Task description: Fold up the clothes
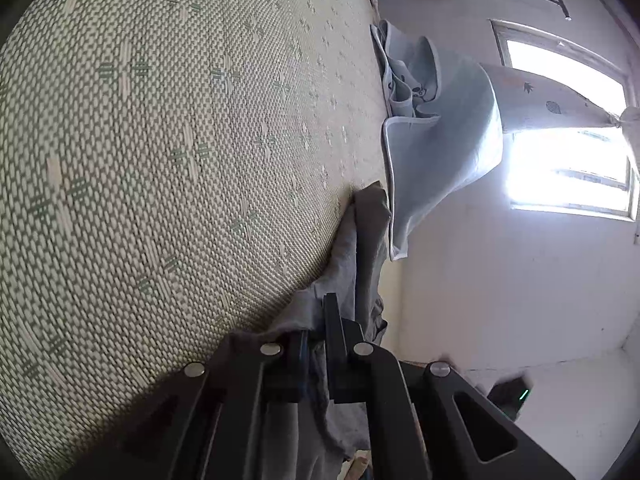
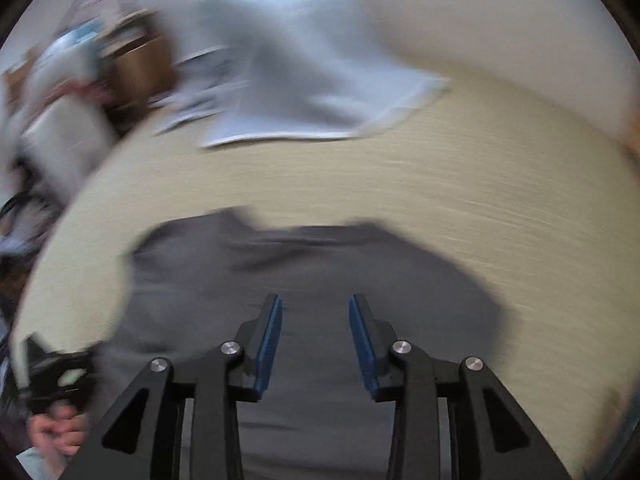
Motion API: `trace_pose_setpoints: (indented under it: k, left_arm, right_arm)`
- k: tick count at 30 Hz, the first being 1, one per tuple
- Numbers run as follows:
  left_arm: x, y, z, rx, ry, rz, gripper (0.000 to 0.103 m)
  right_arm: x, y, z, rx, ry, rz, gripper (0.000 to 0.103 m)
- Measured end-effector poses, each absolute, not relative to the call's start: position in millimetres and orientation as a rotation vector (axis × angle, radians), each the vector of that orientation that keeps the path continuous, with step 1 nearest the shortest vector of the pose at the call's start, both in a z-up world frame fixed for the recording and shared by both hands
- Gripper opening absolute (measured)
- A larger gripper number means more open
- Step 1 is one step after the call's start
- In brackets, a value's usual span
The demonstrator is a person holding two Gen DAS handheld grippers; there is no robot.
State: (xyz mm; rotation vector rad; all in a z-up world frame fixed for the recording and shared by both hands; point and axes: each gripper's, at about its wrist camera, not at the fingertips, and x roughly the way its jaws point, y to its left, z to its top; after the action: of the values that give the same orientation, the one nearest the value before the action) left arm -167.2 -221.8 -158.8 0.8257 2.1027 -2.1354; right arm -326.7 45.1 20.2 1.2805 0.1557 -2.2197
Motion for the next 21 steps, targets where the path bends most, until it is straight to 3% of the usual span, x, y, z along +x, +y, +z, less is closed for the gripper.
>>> trace_pose_setpoints:
  k: [8, 19, 21]
  left_arm:
    - [-170.6, -218.7, -160.1, 0.865, 2.092, -2.137, 0.004]
    - [-172.9, -217.0, -159.4, 0.864, 2.106, -2.108, 0.004]
    - [-173.3, -216.9, -158.9, 0.863, 2.101, -2.108, 0.004]
  right_arm:
    - [-304.9, -155.9, -16.3, 1.285, 0.467, -1.959, 0.038]
    - [-334.1, -231.5, -68.4, 1.419, 0.729, -2.014, 0.036]
    - [-339.7, -230.3, -72.6, 1.432, 0.764, -2.031, 0.014]
